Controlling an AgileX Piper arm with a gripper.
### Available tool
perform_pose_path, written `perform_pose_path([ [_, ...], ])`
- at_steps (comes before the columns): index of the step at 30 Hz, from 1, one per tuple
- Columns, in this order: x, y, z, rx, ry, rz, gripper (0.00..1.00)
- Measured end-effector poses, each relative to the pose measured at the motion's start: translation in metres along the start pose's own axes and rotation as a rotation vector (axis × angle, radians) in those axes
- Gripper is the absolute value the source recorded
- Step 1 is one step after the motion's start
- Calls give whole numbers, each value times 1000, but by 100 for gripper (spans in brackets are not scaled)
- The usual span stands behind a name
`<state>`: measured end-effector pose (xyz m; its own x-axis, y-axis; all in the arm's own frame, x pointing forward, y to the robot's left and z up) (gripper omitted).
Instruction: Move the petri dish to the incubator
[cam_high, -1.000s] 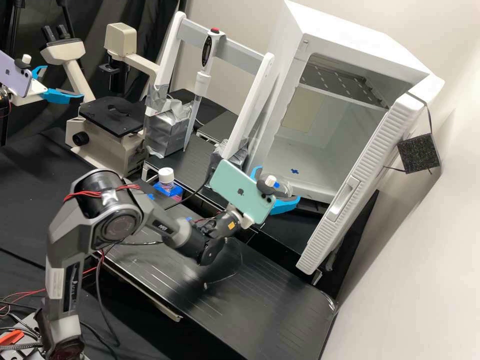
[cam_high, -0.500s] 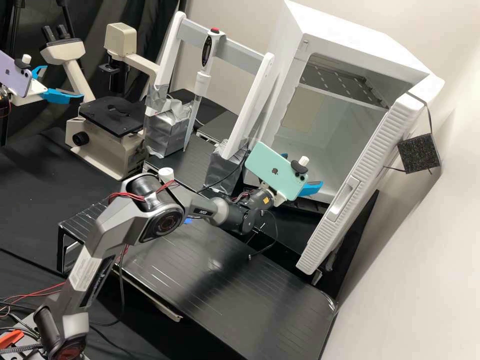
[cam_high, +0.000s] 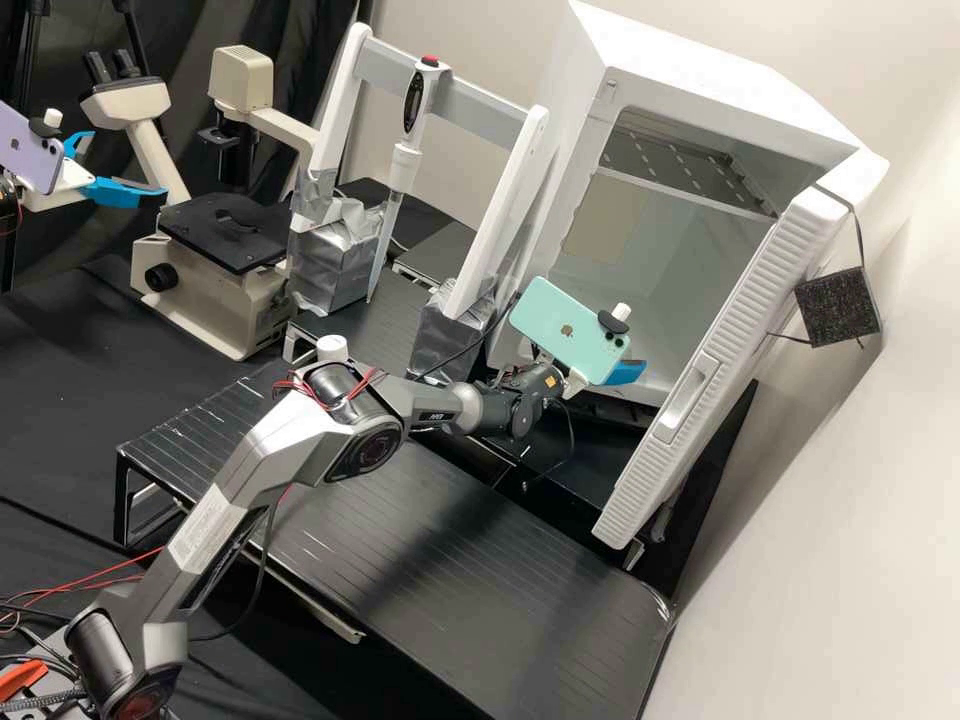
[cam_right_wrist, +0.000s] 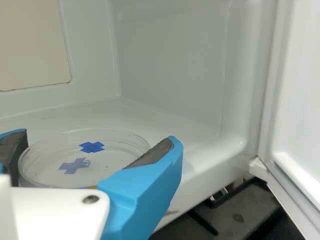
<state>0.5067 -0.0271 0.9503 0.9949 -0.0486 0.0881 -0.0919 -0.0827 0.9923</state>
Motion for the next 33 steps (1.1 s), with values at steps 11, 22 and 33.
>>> perform_pose_path([
  [11,7,-3,-2,-28,2,-13,100],
  [22,4,-10,3,-33,2,-43,100],
  [33,-36,4,7,-37,60,-45,100],
])
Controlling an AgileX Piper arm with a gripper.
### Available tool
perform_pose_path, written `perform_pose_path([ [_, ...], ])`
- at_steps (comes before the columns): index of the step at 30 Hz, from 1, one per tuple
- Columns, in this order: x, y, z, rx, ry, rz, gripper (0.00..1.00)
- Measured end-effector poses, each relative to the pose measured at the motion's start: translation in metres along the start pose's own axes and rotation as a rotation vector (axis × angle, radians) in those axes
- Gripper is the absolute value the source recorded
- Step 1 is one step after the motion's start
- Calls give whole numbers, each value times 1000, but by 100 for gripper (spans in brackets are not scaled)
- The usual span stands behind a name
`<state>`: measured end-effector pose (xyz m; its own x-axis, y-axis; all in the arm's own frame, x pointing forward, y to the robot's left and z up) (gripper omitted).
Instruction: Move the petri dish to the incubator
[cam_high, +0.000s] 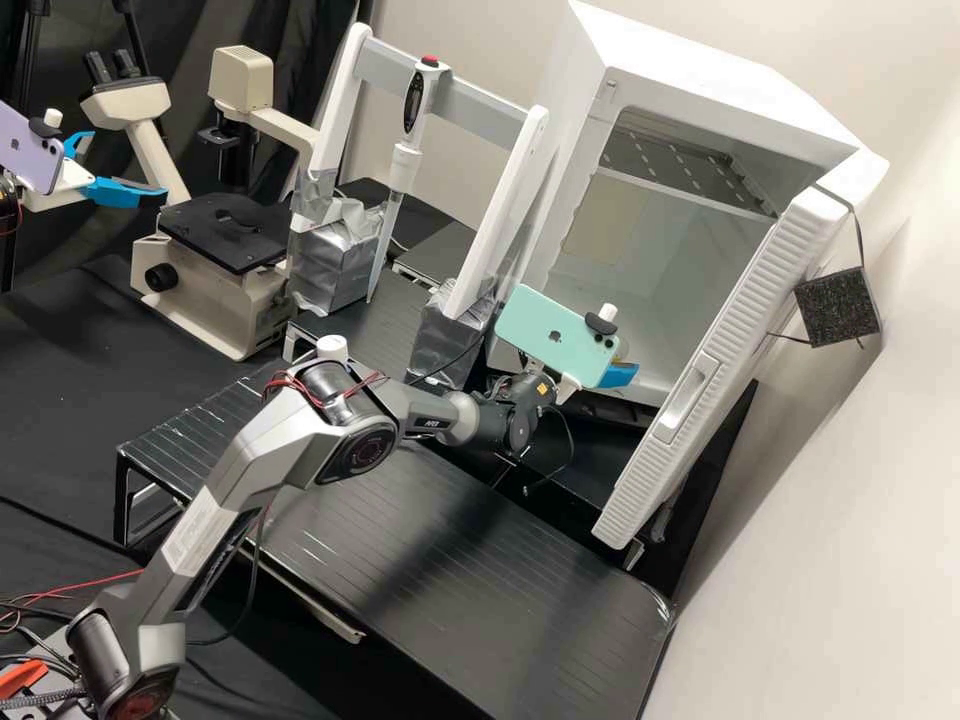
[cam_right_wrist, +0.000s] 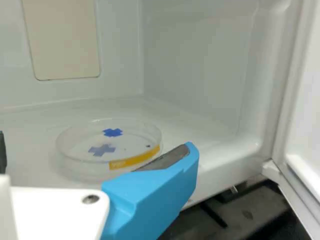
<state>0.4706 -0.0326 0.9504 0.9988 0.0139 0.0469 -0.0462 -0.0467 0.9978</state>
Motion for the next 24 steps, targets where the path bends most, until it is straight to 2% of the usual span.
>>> perform_pose_path([
  [8,-44,8,9,20,34,19,100],
  [14,-110,12,17,71,75,66,100],
  [18,-158,0,14,118,113,115,100],
  [20,-178,-6,11,111,103,134,100],
  [24,-227,-28,4,109,30,130,100],
])
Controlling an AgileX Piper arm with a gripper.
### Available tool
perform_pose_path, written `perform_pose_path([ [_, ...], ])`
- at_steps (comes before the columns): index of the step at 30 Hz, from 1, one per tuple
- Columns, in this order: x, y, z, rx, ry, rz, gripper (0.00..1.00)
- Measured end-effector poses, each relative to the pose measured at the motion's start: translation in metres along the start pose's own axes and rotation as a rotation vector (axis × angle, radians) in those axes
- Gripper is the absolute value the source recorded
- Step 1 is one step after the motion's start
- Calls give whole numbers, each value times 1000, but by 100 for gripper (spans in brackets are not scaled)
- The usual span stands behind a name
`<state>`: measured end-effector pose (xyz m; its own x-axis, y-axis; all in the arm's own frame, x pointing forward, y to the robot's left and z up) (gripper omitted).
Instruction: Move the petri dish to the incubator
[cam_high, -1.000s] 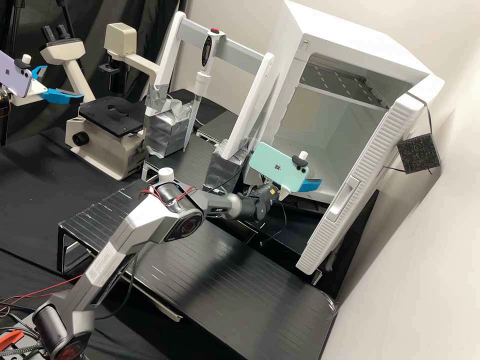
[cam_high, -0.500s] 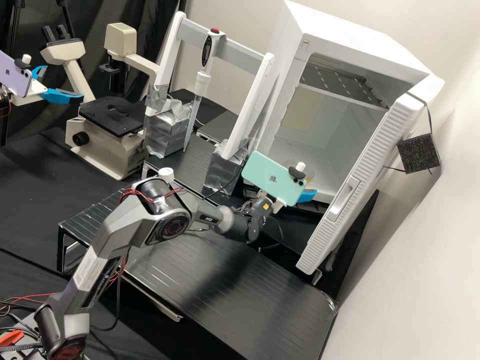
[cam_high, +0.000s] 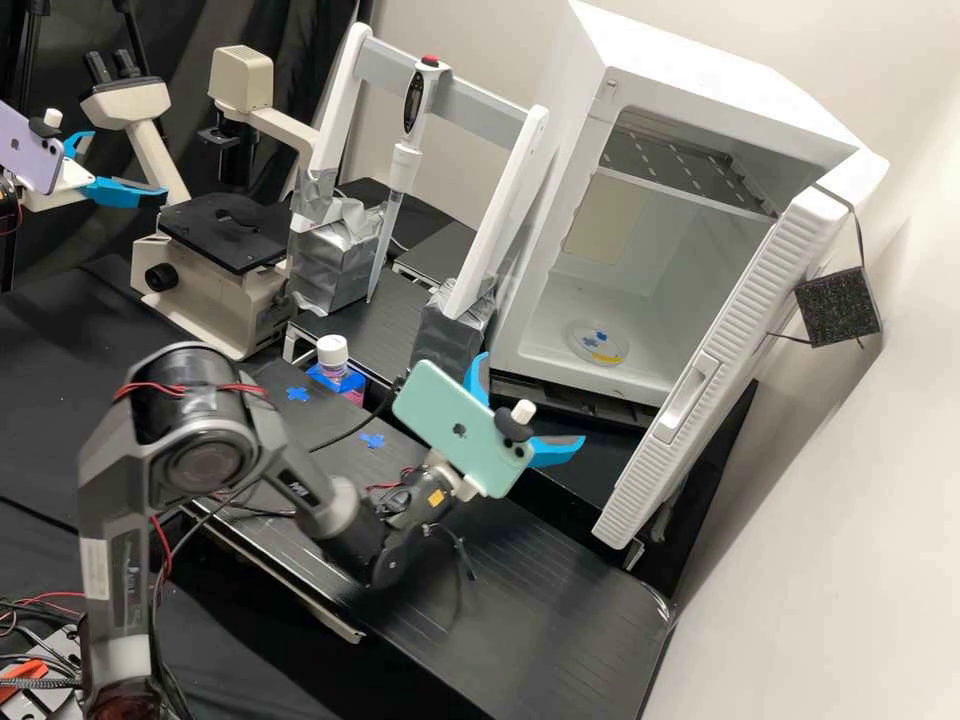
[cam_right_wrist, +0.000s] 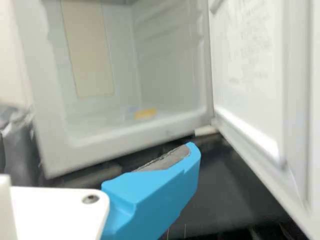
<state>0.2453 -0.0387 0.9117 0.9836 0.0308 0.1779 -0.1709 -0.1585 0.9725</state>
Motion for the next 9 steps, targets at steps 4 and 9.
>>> perform_pose_path([
  [4,-34,-10,-4,21,-43,4,100],
  [9,-69,-22,-7,100,-86,14,100],
])
